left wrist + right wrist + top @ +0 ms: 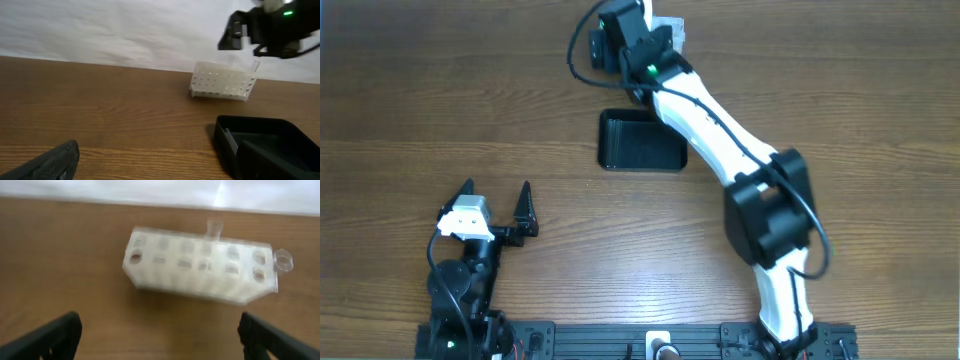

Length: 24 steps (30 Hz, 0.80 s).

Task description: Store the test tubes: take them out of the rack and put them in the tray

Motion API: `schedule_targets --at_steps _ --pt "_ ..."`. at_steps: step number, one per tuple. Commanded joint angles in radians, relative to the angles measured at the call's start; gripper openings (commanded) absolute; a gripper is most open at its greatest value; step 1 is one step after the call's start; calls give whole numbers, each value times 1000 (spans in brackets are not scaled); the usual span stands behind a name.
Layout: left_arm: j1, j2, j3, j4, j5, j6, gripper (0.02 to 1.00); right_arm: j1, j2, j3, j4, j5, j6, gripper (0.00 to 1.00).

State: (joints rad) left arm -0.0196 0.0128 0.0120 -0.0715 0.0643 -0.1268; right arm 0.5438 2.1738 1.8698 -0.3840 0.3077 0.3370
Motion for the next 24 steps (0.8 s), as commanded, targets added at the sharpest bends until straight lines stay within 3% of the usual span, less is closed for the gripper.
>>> schedule_targets --at_steps 1,11,24 --pt "6 -6 -6 -1 10 8 1000 -27 159 196 -1 87 24 991" --pt "6 -6 -6 -1 10 8 1000 -69 248 237 115 112 -64 991" --pt "6 -6 -6 -1 10 8 1000 -79 282 237 183 105 -61 954"
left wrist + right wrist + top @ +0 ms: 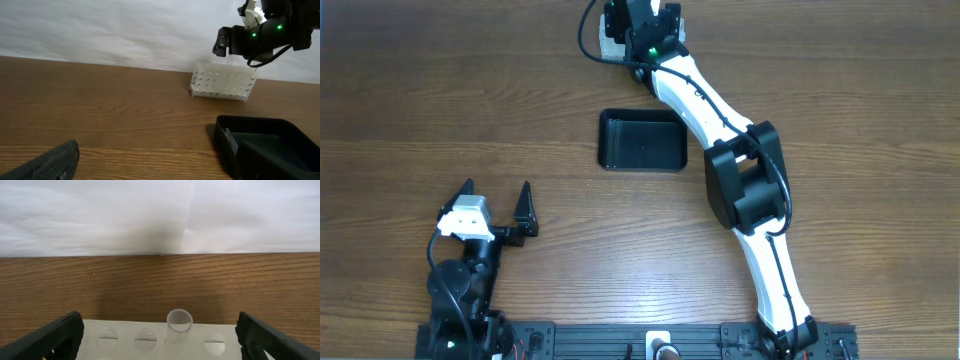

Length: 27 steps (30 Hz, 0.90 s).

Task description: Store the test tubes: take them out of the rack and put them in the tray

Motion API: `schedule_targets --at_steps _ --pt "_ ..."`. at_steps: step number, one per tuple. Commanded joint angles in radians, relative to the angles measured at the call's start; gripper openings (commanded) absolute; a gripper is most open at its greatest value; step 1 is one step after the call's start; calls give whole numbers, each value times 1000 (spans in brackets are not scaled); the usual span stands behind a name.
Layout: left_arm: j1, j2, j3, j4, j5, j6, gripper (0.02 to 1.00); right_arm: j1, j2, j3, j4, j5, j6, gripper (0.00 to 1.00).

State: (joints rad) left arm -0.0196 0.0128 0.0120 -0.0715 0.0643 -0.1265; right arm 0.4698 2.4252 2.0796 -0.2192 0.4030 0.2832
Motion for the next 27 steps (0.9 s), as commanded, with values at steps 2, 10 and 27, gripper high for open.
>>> schedule_targets --at_steps 2,10,27 --pt "6 -6 -6 -1 10 8 998 -5 42 27 29 10 -8 954" --pt "6 -6 -6 -1 10 7 1000 -11 48 27 38 10 -11 888" --pt "6 -6 -6 -1 10 7 1000 -21 64 26 50 17 -31 601"
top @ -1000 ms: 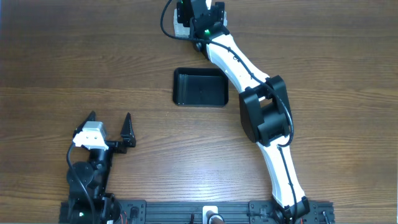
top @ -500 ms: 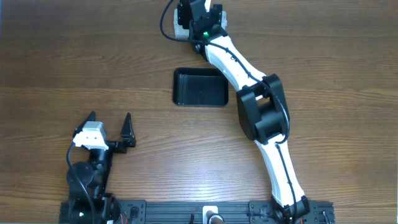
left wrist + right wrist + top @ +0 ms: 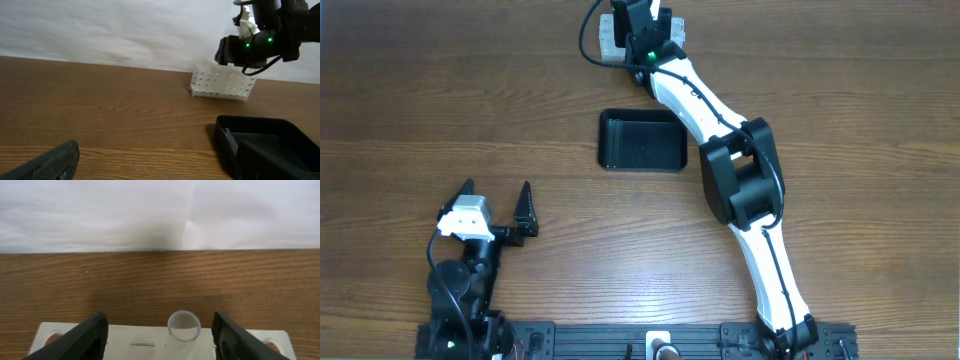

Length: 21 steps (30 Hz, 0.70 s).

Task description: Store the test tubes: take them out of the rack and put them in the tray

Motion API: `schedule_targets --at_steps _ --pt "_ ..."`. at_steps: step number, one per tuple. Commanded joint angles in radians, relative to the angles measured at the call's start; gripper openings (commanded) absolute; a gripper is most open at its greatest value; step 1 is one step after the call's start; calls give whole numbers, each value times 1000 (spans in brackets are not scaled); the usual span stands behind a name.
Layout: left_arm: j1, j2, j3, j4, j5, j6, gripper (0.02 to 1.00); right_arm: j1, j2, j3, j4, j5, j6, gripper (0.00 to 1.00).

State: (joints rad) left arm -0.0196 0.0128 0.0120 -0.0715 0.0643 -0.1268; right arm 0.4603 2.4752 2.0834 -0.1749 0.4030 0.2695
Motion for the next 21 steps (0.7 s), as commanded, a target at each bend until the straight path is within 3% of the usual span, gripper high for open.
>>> schedule_targets --at_steps 1,21 --pt "6 -6 -6 -1 10 8 1000 -14 14 23 5 17 -18 584" --pt "6 -6 -6 -1 10 8 1000 -19 14 23 -10 17 -24 279"
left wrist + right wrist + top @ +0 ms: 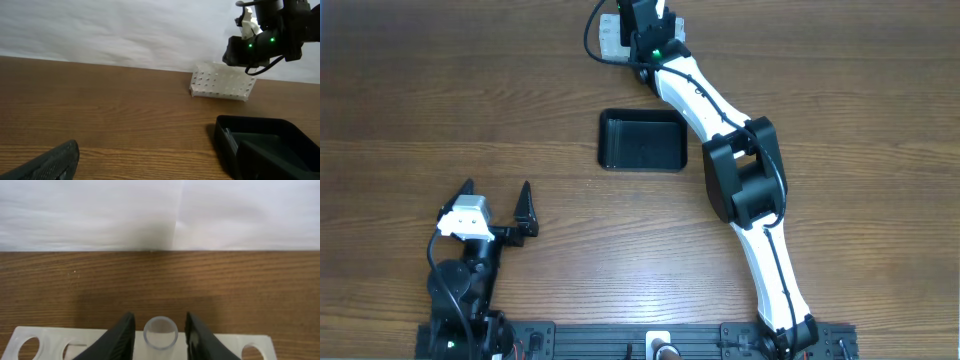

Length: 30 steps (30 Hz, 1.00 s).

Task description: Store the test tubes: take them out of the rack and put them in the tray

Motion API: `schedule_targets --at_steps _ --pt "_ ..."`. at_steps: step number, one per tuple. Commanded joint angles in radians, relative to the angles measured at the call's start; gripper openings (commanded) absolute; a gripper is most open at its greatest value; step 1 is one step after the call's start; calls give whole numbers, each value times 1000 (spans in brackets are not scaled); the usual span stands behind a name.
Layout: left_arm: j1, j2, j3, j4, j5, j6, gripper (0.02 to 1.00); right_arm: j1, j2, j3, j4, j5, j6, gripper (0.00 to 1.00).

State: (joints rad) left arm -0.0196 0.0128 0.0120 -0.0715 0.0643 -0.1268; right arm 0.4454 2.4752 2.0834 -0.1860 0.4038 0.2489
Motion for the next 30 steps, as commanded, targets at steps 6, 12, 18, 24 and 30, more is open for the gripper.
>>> schedule_targets --at_steps 6,12,18,24,30 --pt "6 -6 -6 -1 10 8 996 -5 14 23 0 16 -3 198" --pt "6 -6 -6 -1 10 8 1000 -4 14 23 -1 16 -3 163" --pt "6 -6 -6 -1 10 8 1000 -3 14 23 -1 16 -3 128" --pt "6 -6 -6 -1 10 8 998 2 -24 23 -6 18 -26 104" --pt "6 -6 -6 -1 10 8 1000 6 -135 24 -12 47 -43 104"
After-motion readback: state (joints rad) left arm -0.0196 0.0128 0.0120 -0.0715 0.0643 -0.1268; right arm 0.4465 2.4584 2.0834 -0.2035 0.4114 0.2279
